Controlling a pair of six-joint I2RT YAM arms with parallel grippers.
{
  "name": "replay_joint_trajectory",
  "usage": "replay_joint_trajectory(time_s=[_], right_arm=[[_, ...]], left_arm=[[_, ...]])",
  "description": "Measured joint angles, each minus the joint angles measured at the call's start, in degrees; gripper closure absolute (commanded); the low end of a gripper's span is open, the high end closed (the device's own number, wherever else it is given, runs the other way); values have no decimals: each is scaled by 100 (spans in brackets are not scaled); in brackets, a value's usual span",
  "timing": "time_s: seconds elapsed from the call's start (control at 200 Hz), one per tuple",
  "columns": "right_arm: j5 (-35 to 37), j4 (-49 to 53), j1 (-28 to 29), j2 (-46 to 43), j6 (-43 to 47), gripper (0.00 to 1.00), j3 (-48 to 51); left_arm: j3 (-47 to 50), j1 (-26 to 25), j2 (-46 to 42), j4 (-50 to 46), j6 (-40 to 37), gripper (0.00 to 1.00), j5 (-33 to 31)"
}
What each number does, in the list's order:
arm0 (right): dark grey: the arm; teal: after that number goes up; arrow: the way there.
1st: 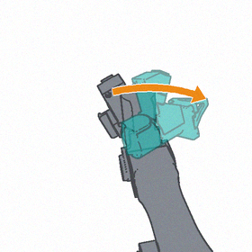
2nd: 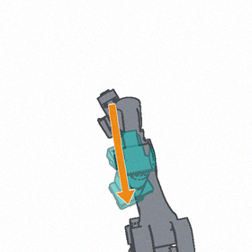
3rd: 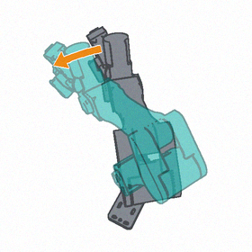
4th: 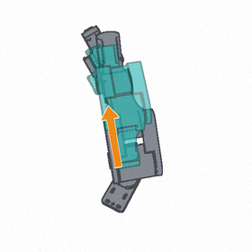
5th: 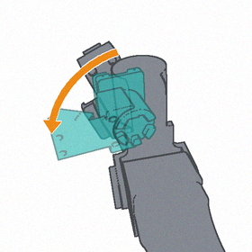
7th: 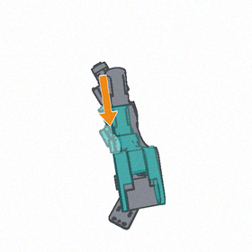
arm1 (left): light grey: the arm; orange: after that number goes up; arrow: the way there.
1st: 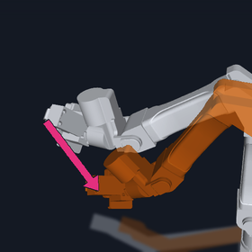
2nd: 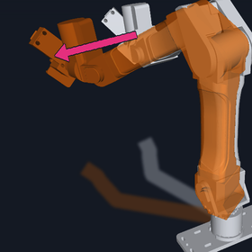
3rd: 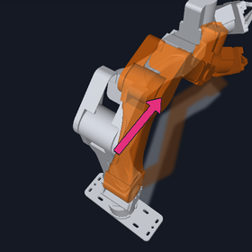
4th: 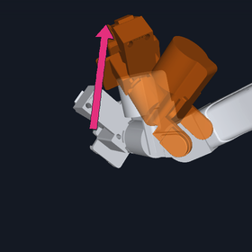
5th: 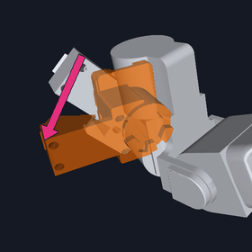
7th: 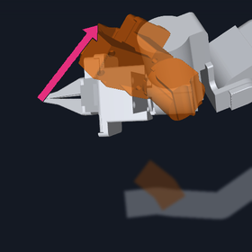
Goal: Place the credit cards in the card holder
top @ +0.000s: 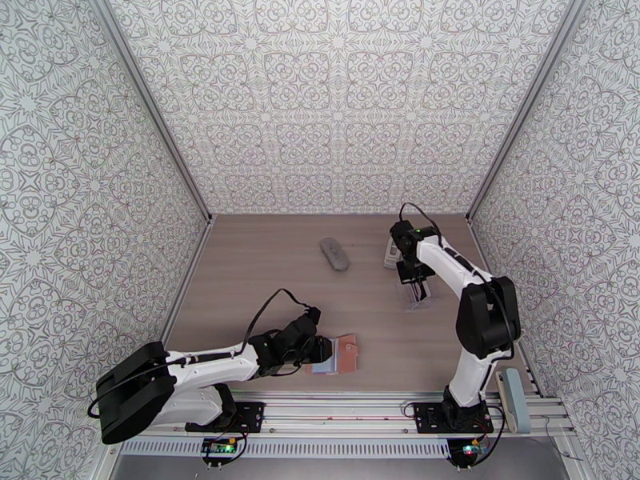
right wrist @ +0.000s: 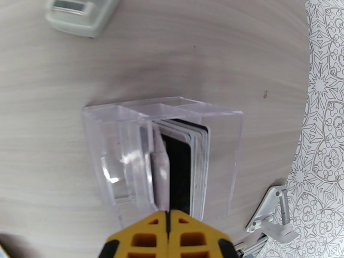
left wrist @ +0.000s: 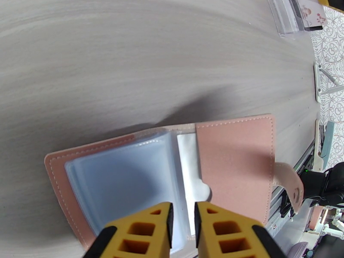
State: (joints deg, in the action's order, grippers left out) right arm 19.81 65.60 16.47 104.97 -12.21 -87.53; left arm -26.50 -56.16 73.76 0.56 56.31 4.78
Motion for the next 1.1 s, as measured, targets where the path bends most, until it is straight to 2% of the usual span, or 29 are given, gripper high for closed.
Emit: replay_joint_trajectory(time_s=[0.27, 0.515, 0.71, 0.965, 1.1], right_arm=[[-284, 0, 0, -343, 0, 100, 28], [-925, -162, 0, -938, -2, 100, 269], [-1980, -638, 0, -1532, -44, 100, 715], [-3773, -1521, 4, -2319, -221, 100, 1458], [-4730, -2013, 85, -2573, -337, 100, 1899]], left_arm=[[-15, 0, -72, -125, -46, 76, -2], [-26, 2, -398, -249, -133, 76, -20], [-33, 203, -737, -251, -282, 75, 68], [20, 931, -1519, -31, -450, 70, 787], [76, 1182, -1971, 35, -579, 62, 1185]])
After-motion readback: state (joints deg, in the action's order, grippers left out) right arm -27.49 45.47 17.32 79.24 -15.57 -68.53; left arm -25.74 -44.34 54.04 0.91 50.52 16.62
